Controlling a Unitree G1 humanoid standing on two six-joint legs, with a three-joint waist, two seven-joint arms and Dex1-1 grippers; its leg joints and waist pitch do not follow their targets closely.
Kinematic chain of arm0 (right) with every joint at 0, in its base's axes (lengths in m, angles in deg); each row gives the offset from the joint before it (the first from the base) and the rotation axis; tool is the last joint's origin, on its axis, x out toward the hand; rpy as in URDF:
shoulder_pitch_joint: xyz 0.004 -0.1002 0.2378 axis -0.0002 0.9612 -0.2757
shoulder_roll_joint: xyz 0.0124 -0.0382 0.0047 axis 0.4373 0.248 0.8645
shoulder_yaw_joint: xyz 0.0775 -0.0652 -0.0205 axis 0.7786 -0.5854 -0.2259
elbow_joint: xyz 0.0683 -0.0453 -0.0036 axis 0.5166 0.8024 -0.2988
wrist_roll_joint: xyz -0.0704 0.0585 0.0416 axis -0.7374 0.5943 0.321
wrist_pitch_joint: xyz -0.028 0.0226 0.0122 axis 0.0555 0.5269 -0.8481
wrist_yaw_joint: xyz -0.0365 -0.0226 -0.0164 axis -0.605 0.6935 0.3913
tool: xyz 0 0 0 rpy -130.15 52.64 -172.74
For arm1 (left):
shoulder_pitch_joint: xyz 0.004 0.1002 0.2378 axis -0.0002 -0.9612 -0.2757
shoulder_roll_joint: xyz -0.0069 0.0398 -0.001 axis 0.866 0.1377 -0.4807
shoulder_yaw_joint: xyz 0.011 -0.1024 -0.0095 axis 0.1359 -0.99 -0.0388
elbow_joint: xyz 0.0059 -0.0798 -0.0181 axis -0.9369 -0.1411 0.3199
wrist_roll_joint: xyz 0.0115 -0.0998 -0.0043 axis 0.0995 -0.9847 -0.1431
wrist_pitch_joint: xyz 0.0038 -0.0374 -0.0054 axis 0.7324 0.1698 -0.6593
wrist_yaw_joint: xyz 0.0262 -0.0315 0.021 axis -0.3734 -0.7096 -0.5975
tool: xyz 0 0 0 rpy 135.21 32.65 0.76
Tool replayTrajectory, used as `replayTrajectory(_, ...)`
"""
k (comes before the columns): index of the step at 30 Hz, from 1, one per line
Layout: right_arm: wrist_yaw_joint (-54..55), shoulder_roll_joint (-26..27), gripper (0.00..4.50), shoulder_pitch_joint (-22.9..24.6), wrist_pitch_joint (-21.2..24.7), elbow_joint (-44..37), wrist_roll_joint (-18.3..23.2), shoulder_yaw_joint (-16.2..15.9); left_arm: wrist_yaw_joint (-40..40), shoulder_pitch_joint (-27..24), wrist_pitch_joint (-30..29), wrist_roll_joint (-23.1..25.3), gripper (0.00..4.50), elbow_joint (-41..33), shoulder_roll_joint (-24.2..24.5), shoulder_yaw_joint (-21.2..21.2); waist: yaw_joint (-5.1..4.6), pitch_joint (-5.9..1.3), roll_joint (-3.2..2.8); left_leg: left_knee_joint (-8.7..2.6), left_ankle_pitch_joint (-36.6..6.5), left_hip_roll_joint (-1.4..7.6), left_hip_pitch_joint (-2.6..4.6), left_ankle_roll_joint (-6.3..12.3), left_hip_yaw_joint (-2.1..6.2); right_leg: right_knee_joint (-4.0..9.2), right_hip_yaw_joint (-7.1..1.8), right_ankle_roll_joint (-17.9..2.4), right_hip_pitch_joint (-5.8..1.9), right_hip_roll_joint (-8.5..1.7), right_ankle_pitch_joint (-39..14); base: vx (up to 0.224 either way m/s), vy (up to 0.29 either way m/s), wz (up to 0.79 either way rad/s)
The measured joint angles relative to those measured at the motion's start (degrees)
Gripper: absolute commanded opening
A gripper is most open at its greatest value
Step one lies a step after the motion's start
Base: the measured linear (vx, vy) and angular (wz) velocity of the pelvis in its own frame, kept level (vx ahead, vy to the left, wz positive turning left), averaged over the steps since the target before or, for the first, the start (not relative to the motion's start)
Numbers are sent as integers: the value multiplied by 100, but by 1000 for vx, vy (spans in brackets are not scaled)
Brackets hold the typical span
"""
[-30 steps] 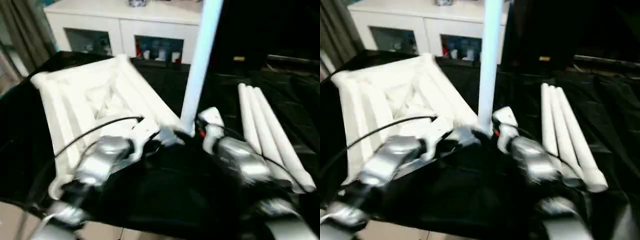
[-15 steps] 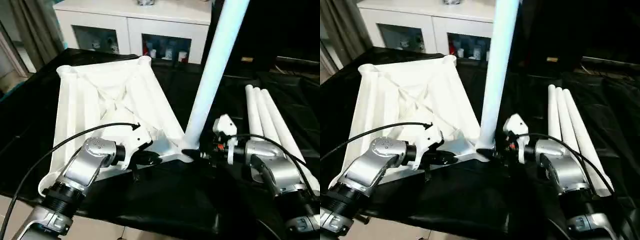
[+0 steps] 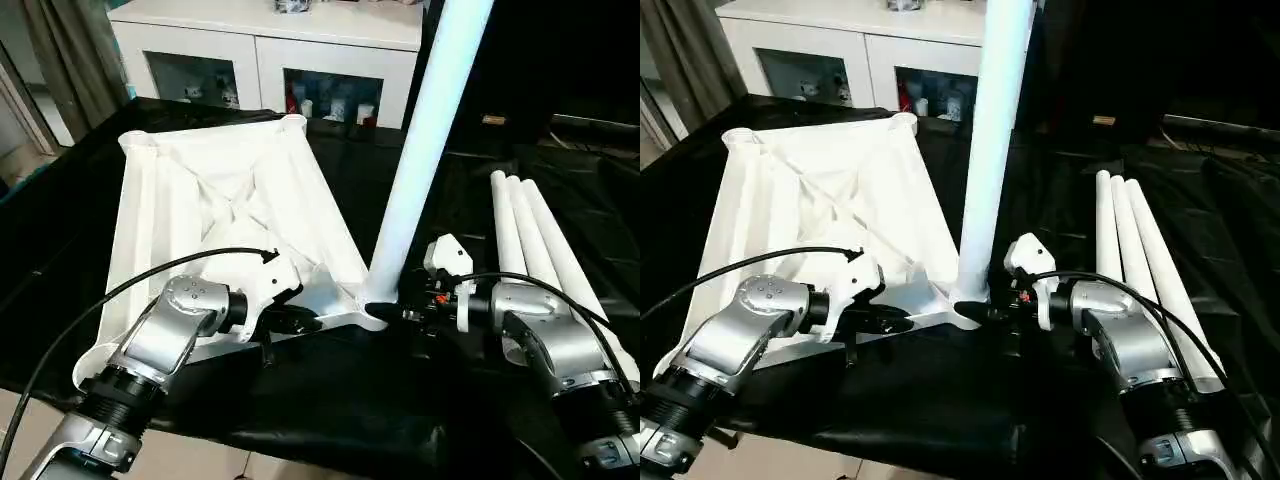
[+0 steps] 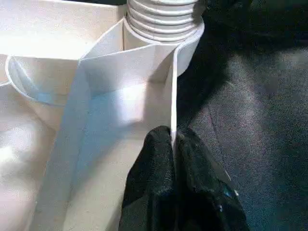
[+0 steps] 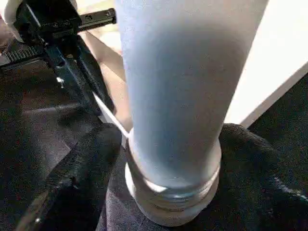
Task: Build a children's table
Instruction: Rotate leg to tighten
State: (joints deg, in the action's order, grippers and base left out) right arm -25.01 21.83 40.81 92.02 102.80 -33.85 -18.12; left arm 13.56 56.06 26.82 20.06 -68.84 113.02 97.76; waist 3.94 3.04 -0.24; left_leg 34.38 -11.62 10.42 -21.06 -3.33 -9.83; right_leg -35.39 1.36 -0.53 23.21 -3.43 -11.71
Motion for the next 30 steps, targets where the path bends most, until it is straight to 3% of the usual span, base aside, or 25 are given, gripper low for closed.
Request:
replayTrajectory(5,25,-2,269,0,-49,20,-24,-18,-1,-2,0,1,0,0,0,0,1,0,0,2,0,0,1,0,1,-4,1,0,0,0,0,0,0,0)
replayTrajectory(16,49,5,252,5,-192,50,-65,-50,33,-24,7,4,0,0,1,-3,-7,-1,2,13,0,1,6,-1,1,-23,0,0,-2,0,0,0,0,0)
replayTrajectory(19,85,52,321,9,-140,62,-43,-29,35,-25,7,4,0,0,16,-4,-20,-2,3,16,0,2,8,-1,1,-28,0,0,-4,0,0,0,0,0)
replayTrajectory(22,133,57,330,17,-147,77,-72,-47,35,-27,8,4,0,0,7,-2,-19,-2,3,18,1,2,8,-1,2,-29,0,0,-4,0,0,0,0,0)
replayTrajectory(24,251,91,360,23,-195,204,-162,-98,32,-27,10,4,0,-1,6,-1,-15,-2,3,19,1,2,8,-2,3,-29,0,0,-4,0,0,0,0,0)
replayTrajectory(30,363,167,360,81,-236,316,-248,-141,29,-27,17,4,0,-2,4,1,-17,-2,2,20,1,1,7,-1,3,-32,0,0,-3,-1,0,0,0,0)
